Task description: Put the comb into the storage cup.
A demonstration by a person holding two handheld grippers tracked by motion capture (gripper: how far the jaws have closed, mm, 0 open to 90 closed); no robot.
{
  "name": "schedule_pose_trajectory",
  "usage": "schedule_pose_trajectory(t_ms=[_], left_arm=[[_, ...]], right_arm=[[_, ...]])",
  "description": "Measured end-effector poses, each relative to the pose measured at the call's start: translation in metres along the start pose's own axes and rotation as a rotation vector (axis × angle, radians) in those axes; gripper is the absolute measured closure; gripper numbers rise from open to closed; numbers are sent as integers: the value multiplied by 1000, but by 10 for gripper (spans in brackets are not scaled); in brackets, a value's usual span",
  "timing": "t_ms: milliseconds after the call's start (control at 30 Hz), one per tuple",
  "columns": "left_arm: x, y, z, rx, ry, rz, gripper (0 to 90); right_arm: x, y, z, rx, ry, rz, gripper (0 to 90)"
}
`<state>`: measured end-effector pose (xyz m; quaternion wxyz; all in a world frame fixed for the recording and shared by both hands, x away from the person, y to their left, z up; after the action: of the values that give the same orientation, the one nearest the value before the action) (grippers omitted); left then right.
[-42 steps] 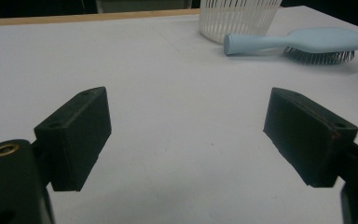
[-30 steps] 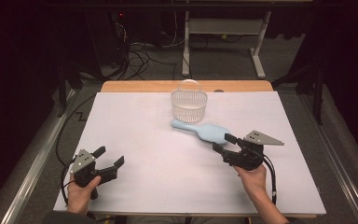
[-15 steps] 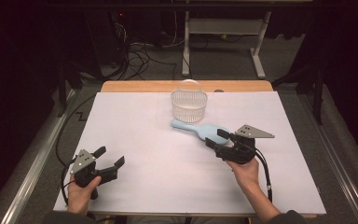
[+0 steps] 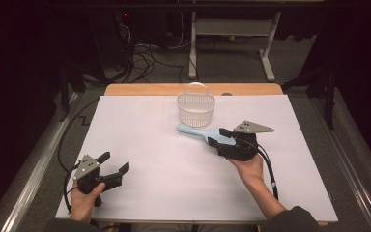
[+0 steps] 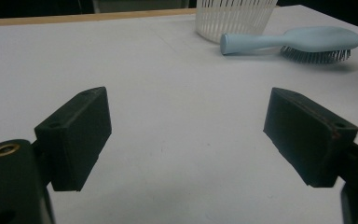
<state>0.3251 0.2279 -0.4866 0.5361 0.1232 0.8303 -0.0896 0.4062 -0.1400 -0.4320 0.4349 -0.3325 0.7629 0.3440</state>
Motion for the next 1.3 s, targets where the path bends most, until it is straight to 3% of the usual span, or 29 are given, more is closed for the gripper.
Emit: schedule_pose_trajectory(t_ms=[200, 233, 400, 500, 633, 700, 967, 1033, 1300], left_arm=[[0, 0, 0, 2, 0, 1, 158], [0, 0, 0, 2, 1, 2, 158], [0, -1, 0, 2, 0, 4, 158], [0, -1, 0, 3, 0, 4, 159], [0, -1, 0, 4, 0, 4, 158], [0, -1, 0, 6, 1, 5, 158], [0, -1, 0, 7, 2, 8, 159], [0, -1, 0, 6, 0, 5, 159], [0, -1, 0, 7, 0, 7, 159]], right_arm=[[-1, -2, 9, -12, 69, 22, 467], [-1, -3, 13, -17, 105, 36, 476], [-3, -4, 21, -20, 179, 43, 515], [-5, -4, 24, -20, 202, 49, 526], [-9, -7, 29, -4, 241, 57, 556], [-12, -9, 34, 19, 285, 57, 578], [-18, -11, 45, 25, 369, 52, 656], [-17, -15, 50, 28, 414, 78, 689], [-23, -25, 61, 52, 483, 98, 756]])
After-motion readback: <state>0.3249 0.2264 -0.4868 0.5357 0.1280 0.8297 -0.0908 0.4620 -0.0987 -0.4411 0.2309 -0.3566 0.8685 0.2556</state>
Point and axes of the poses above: each handheld gripper's, and its own axes: z roughly forward along the jaws, x roughly out of its underside, y roughly to its left, the point moved 6 cm from there along z, roughly forward along the jaws, and after that the axes turned 14 degrees about -x, right-handed, at the moved point
